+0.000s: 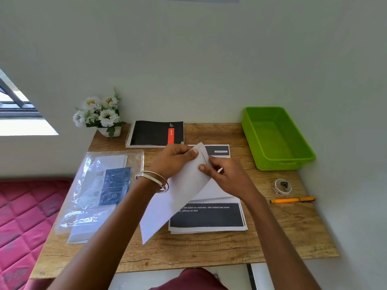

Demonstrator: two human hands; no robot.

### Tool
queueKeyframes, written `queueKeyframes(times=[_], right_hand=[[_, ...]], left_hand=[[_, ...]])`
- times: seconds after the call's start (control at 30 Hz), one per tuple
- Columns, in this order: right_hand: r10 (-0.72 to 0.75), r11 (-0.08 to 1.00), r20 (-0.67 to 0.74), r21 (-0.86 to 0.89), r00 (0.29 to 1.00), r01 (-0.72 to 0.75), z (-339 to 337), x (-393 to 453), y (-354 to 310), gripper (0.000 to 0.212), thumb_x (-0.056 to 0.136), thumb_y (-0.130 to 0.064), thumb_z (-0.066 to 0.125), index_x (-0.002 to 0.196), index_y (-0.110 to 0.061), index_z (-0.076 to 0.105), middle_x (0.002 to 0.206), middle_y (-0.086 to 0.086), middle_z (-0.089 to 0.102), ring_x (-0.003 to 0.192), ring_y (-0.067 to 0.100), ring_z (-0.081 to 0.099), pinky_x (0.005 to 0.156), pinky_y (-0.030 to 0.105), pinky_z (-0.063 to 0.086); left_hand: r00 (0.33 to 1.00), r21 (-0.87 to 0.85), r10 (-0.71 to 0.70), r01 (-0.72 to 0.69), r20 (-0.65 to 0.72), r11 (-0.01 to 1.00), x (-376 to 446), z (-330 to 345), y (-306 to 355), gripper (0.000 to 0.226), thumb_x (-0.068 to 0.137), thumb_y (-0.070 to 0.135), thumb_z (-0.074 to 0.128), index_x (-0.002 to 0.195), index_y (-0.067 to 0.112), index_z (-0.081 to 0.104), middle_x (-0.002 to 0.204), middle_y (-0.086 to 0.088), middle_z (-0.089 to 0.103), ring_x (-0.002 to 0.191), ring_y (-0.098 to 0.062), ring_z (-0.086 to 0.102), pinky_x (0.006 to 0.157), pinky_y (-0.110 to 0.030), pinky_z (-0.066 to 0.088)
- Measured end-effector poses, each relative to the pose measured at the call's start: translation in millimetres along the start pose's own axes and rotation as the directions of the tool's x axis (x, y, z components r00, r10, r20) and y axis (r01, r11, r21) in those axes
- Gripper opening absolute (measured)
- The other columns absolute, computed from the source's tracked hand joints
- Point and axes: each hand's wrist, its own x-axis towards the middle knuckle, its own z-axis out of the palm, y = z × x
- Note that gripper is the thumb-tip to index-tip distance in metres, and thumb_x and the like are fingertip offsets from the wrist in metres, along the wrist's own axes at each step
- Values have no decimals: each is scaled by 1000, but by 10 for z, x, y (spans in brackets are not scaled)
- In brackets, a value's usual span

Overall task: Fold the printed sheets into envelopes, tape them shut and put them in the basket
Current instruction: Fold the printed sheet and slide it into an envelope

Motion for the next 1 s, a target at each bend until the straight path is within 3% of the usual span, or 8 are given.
queueKeyframes(times=[0.13, 0.33, 0.47, 0.6, 0.7, 0.77, 0.87, 1.0], right_hand=[[4, 998, 11, 58, 1000, -5, 15, -24, -6, 40, 93, -49, 49, 105, -16, 69, 81, 4, 70, 71, 16, 62, 67, 40, 51], [3, 995, -19, 96, 1000, -1, 2, -45, -67, 37, 99, -32, 44, 134, -23, 51, 88, -3, 69, 70, 8, 60, 61, 26, 49], [81, 972, -35, 226, 996, -71, -40, -62, -94, 23, 97, -21, 51, 117, -16, 62, 91, 2, 72, 80, 15, 66, 66, 31, 52], [235, 855, 58, 462, 970, -235, -95, -57, -121, 11, 88, -6, 64, 98, -7, 69, 85, 7, 73, 74, 16, 69, 60, 26, 53], [318, 727, 127, 604, 940, -327, -113, -89, -118, 11, 85, -1, 66, 94, -6, 69, 78, 10, 72, 64, 17, 67, 49, 26, 51], [361, 661, 130, 663, 924, -351, -121, -115, -117, 10, 85, 1, 65, 91, -6, 69, 77, 12, 71, 61, 17, 66, 45, 26, 51], [417, 611, 142, 688, 898, -393, -116, -154, -100, 12, 87, 0, 63, 97, -2, 67, 83, 14, 73, 66, 21, 69, 49, 30, 55], [434, 557, 199, 707, 879, -435, -70, -214, -68, 11, 89, 0, 59, 96, -3, 67, 82, 11, 73, 68, 22, 69, 55, 37, 57]], left_hand=[[1000, -7, -4, 4, 6, 1000, -17, -10, -12, 16, 91, 34, 54, 85, 27, 68, 94, -3, 68, 83, -23, 67, 77, -37, 56], [1000, -4, 0, 0, 18, 1000, -28, -20, -31, 22, 91, 34, 54, 88, 18, 69, 90, -5, 69, 81, -23, 67, 77, -37, 56], [997, 145, 79, -80, 18, 986, -28, -37, -65, 24, 91, 33, 54, 92, 13, 66, 88, -4, 67, 77, -20, 66, 72, -33, 56], [979, 420, 200, -191, 22, 887, -20, -22, -91, 37, 90, 41, 52, 123, 24, 48, 105, 2, 57, 83, -12, 57, 64, -12, 44], [961, 499, 248, -275, 121, 822, -58, 10, -237, 76, 79, 59, 56, 141, 29, 25, 131, -3, 48, 108, -19, 51, 90, -31, 45], [951, 615, 222, -309, 216, 725, -106, 30, -391, 107, 62, 80, 52, 145, 34, 4, 148, -3, 27, 131, -25, 33, 108, -49, 24], [937, 737, 209, -348, 279, 579, -197, 100, -633, 127, 53, 87, 49, 142, 33, -22, 156, 1, 1, 142, -27, 6, 111, -51, -6], [960, 764, 201, -278, 196, 582, -287, 199, -796, 128, 62, 77, 59, 140, 28, -30, 156, 0, 1, 143, -27, 2, 105, -49, -23]])
